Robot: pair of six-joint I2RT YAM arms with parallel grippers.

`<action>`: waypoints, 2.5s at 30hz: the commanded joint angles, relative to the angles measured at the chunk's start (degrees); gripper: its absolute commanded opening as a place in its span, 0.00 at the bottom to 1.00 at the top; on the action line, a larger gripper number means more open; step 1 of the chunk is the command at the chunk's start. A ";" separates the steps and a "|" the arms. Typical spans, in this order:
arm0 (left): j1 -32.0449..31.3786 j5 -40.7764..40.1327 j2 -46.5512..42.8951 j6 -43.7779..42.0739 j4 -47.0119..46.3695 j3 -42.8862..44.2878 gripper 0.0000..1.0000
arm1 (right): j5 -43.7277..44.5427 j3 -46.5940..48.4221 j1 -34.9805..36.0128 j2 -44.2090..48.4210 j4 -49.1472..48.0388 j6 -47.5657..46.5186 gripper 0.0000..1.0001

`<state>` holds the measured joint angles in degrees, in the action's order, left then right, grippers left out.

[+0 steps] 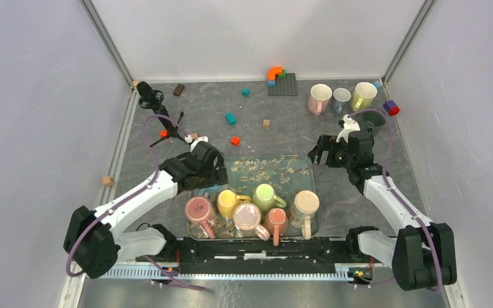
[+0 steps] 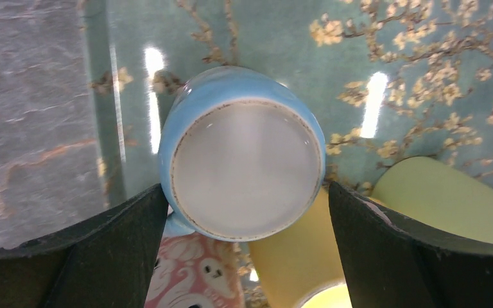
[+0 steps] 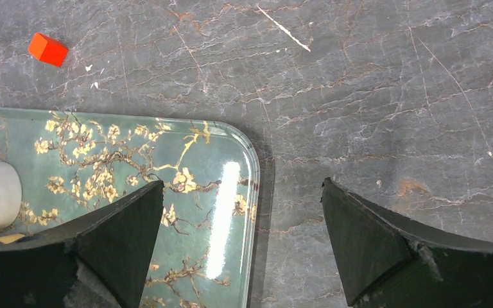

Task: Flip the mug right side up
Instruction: Place the cup at the corner of the board, then turn over the cup on the tray.

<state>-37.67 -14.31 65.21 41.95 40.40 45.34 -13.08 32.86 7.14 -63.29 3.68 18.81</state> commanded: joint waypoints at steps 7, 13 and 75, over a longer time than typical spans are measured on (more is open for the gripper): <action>0.14 9.73 8.66 6.12 -14.95 7.00 1.00 | -0.60 0.01 0.25 0.36 -1.78 0.06 0.98; 0.15 8.63 7.88 -1.28 -11.61 9.33 1.00 | -0.45 0.10 0.31 0.71 -1.11 -0.42 0.98; 0.21 29.42 21.87 -36.99 -6.01 17.15 0.58 | 0.03 -2.78 0.37 1.11 -1.95 -0.95 0.98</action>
<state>-37.58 10.09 86.04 6.87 36.34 60.49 -13.30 30.92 7.14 -63.29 3.46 18.72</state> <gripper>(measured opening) 0.600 0.982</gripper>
